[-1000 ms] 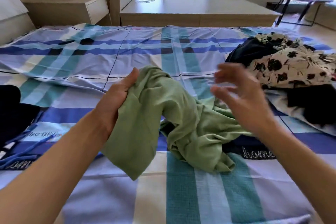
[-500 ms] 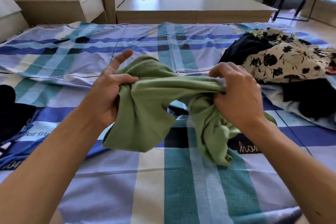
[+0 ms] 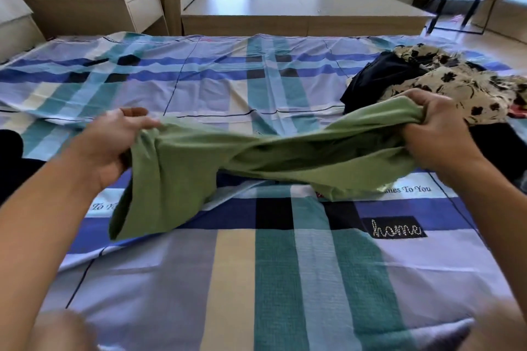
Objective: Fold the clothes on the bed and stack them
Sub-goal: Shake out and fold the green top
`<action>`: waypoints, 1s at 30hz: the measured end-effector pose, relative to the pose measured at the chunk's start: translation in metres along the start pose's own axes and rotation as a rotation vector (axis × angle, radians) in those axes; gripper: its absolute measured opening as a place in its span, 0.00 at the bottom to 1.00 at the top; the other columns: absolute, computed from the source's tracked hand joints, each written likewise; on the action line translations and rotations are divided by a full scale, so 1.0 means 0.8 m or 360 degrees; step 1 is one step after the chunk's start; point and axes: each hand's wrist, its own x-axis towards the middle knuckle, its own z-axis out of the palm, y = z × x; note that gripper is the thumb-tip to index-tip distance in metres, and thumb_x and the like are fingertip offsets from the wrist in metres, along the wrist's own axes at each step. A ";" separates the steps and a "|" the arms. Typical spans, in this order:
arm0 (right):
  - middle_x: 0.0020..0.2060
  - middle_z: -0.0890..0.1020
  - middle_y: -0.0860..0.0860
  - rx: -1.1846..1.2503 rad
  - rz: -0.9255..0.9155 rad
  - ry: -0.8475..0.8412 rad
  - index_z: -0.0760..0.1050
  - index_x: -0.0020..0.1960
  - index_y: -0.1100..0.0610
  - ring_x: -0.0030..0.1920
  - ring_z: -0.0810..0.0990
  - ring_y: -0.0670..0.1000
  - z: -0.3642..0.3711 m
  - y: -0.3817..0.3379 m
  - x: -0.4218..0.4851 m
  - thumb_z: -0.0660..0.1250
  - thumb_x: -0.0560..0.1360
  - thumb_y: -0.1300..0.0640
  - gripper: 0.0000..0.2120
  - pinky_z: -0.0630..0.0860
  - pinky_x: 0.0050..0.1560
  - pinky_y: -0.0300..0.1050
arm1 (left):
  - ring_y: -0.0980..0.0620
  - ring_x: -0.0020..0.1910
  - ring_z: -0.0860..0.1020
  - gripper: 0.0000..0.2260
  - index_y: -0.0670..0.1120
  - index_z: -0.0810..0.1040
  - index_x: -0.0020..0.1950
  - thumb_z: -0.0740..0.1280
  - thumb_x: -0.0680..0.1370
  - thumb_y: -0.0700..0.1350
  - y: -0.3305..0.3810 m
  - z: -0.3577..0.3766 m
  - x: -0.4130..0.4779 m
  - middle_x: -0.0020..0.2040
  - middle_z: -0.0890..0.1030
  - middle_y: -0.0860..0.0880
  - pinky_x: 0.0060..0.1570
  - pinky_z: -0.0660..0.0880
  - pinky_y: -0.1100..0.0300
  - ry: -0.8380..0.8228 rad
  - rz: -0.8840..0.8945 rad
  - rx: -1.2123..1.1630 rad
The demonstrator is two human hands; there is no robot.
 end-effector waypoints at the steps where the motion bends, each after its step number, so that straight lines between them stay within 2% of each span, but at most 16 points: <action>1: 0.38 0.82 0.62 0.0051 0.0039 -0.0073 0.80 0.49 0.55 0.32 0.80 0.56 0.002 -0.002 -0.001 0.61 0.71 0.71 0.16 0.79 0.27 0.52 | 0.50 0.32 0.77 0.14 0.45 0.74 0.63 0.70 0.78 0.40 -0.008 -0.001 0.006 0.43 0.80 0.45 0.29 0.76 0.61 0.0035 0.0028 0.0290; 3: 0.36 0.82 0.59 0.0141 0.0128 -0.0172 0.80 0.51 0.55 0.25 0.78 0.48 0.007 -0.006 -0.002 0.64 0.75 0.70 0.13 0.71 0.20 0.40 | 0.43 0.44 0.77 0.20 0.44 0.72 0.67 0.73 0.77 0.46 -0.021 0.002 0.010 0.52 0.78 0.41 0.43 0.75 0.53 0.0099 0.0092 0.0961; 5: 0.34 0.82 0.56 0.0247 0.0230 -0.0242 0.80 0.52 0.56 0.20 0.75 0.45 0.010 -0.009 -0.005 0.67 0.77 0.66 0.08 0.66 0.17 0.34 | 0.39 0.59 0.75 0.26 0.44 0.69 0.67 0.73 0.75 0.55 -0.032 0.009 0.010 0.61 0.76 0.39 0.58 0.73 0.48 0.0203 0.0169 0.1664; 7: 0.34 0.81 0.55 0.0298 0.0313 -0.0292 0.79 0.51 0.56 0.18 0.74 0.42 0.012 -0.006 -0.006 0.69 0.78 0.64 0.05 0.65 0.16 0.32 | 0.37 0.67 0.69 0.29 0.46 0.68 0.66 0.73 0.73 0.59 -0.036 0.022 -0.002 0.66 0.71 0.39 0.63 0.70 0.44 0.0313 0.0343 0.1965; 9: 0.37 0.82 0.56 0.0342 0.0376 -0.0261 0.79 0.52 0.56 0.20 0.76 0.42 0.015 -0.002 -0.004 0.69 0.78 0.62 0.04 0.67 0.17 0.32 | 0.36 0.66 0.67 0.29 0.45 0.69 0.65 0.75 0.72 0.57 -0.035 0.033 -0.014 0.64 0.67 0.37 0.63 0.68 0.42 0.0445 0.0620 0.1933; 11: 0.42 0.85 0.58 0.0405 0.0415 -0.0158 0.80 0.53 0.57 0.27 0.80 0.46 0.016 0.001 -0.001 0.70 0.78 0.60 0.04 0.73 0.21 0.35 | 0.37 0.59 0.70 0.25 0.44 0.71 0.60 0.76 0.70 0.54 -0.026 0.043 -0.031 0.59 0.70 0.38 0.57 0.70 0.44 0.0557 0.1112 0.1841; 12: 0.44 0.85 0.58 0.0418 0.0425 -0.0110 0.79 0.53 0.57 0.29 0.81 0.47 0.017 0.004 0.001 0.70 0.78 0.58 0.05 0.73 0.21 0.36 | 0.42 0.52 0.73 0.21 0.44 0.73 0.55 0.75 0.71 0.53 -0.023 0.046 -0.039 0.54 0.73 0.41 0.51 0.72 0.49 0.0487 0.1341 0.1707; 13: 0.44 0.85 0.58 0.0428 0.0430 -0.0075 0.79 0.55 0.58 0.27 0.80 0.46 0.017 0.006 0.002 0.69 0.79 0.57 0.06 0.72 0.20 0.36 | 0.48 0.44 0.74 0.16 0.45 0.73 0.49 0.74 0.71 0.54 -0.022 0.051 -0.048 0.46 0.75 0.45 0.43 0.71 0.55 0.0267 0.1453 0.1545; 15: 0.41 0.83 0.57 0.0461 0.0443 -0.0041 0.78 0.57 0.59 0.24 0.77 0.44 0.017 0.005 0.004 0.68 0.80 0.56 0.09 0.69 0.18 0.35 | 0.56 0.30 0.70 0.15 0.48 0.72 0.38 0.71 0.71 0.58 -0.032 0.060 -0.068 0.32 0.73 0.53 0.32 0.67 0.60 -0.0455 0.1245 0.1432; 16: 0.41 0.82 0.56 0.0493 0.0464 -0.0054 0.78 0.57 0.59 0.25 0.78 0.44 0.017 0.005 0.004 0.68 0.80 0.54 0.10 0.71 0.19 0.36 | 0.57 0.29 0.71 0.18 0.49 0.73 0.37 0.70 0.71 0.63 -0.045 0.064 -0.074 0.31 0.74 0.54 0.32 0.70 0.58 -0.0756 0.1016 0.1561; 18: 0.46 0.84 0.57 0.0504 0.0546 -0.0152 0.78 0.57 0.57 0.36 0.84 0.50 0.020 0.007 0.006 0.68 0.79 0.50 0.12 0.81 0.30 0.44 | 0.54 0.39 0.77 0.21 0.53 0.76 0.43 0.68 0.69 0.69 -0.077 0.066 -0.072 0.40 0.79 0.55 0.41 0.77 0.54 -0.1028 0.0528 0.2130; 20: 0.49 0.86 0.58 0.0425 0.0631 -0.0307 0.79 0.56 0.56 0.46 0.85 0.56 0.022 0.011 0.006 0.67 0.79 0.46 0.14 0.84 0.47 0.55 | 0.49 0.50 0.78 0.26 0.53 0.74 0.56 0.69 0.68 0.70 -0.102 0.068 -0.060 0.52 0.79 0.51 0.50 0.76 0.54 -0.0893 0.0301 0.2496; 21: 0.48 0.86 0.56 0.0425 0.0668 -0.0376 0.80 0.56 0.55 0.47 0.86 0.56 0.023 0.011 0.005 0.66 0.79 0.44 0.15 0.83 0.50 0.56 | 0.47 0.55 0.77 0.29 0.51 0.71 0.61 0.71 0.68 0.68 -0.109 0.070 -0.051 0.57 0.77 0.49 0.52 0.75 0.54 -0.0719 0.0346 0.2556; 25: 0.41 0.87 0.52 0.0738 0.0744 -0.0346 0.81 0.54 0.58 0.37 0.86 0.48 0.016 0.009 0.005 0.65 0.80 0.48 0.14 0.83 0.36 0.43 | 0.42 0.63 0.70 0.40 0.47 0.62 0.69 0.75 0.67 0.64 -0.109 0.071 -0.008 0.65 0.67 0.45 0.57 0.70 0.49 -0.0037 0.0726 0.2759; 27: 0.48 0.87 0.55 0.0945 0.0756 -0.0256 0.81 0.59 0.60 0.40 0.85 0.50 0.007 0.010 0.008 0.66 0.80 0.51 0.15 0.84 0.39 0.46 | 0.41 0.65 0.70 0.37 0.47 0.62 0.70 0.74 0.69 0.63 -0.113 0.053 0.020 0.66 0.67 0.44 0.59 0.70 0.48 0.0034 0.0588 0.2663; 30: 0.51 0.84 0.55 0.1083 0.0765 -0.0240 0.80 0.59 0.58 0.40 0.84 0.51 -0.003 0.010 0.009 0.64 0.80 0.54 0.12 0.83 0.39 0.52 | 0.41 0.64 0.73 0.22 0.49 0.72 0.64 0.70 0.76 0.59 -0.131 0.018 0.053 0.65 0.74 0.45 0.61 0.72 0.47 -0.0156 0.0393 0.2369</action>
